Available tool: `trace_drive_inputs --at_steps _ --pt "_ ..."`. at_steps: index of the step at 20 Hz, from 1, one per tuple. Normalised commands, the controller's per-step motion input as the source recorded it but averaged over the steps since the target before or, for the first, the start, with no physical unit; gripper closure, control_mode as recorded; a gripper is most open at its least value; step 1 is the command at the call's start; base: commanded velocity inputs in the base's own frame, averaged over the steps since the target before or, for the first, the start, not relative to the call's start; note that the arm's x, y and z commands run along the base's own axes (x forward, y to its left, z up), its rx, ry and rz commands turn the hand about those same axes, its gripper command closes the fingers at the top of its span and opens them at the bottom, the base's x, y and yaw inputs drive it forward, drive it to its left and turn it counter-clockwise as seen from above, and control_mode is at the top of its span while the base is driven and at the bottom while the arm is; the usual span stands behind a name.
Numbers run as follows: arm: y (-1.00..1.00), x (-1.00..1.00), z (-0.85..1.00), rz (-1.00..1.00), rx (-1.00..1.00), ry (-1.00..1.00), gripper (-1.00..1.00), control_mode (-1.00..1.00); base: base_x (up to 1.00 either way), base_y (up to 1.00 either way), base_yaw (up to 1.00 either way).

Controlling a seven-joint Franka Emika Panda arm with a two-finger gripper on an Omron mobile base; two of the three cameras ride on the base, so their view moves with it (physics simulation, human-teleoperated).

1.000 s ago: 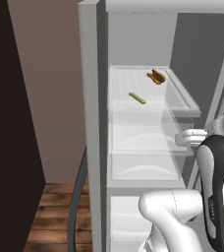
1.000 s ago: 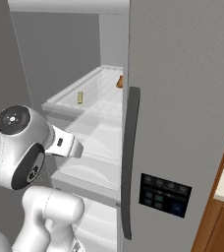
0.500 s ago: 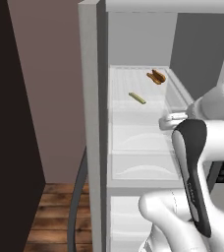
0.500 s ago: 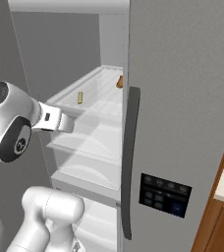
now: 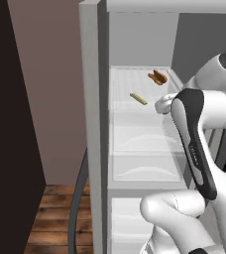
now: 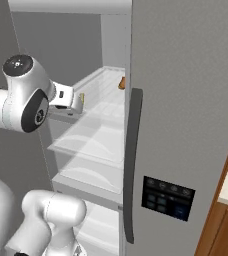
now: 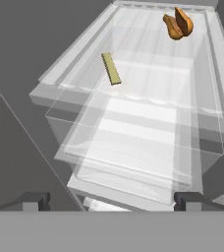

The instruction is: Pick the egg and butter from the fridge and place them by the bowl for mixing.

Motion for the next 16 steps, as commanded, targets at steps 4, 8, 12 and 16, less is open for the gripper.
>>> trace_drive_inputs --at_steps 4,8,12,16 --pt "0.05 0.59 0.03 0.01 0.0 -0.01 -1.0 -1.0 0.0 0.0 0.0" --pt "0.05 0.63 0.0 0.0 0.0 0.0 -1.0 -1.0 0.0 0.0 0.0" --pt "0.1 0.57 -0.14 0.0 0.0 -0.01 -1.0 -1.0 0.0 0.0 0.0" --pt "0.09 0.57 -0.13 0.0 0.0 0.0 -1.0 -1.0 0.0 0.0 0.0"
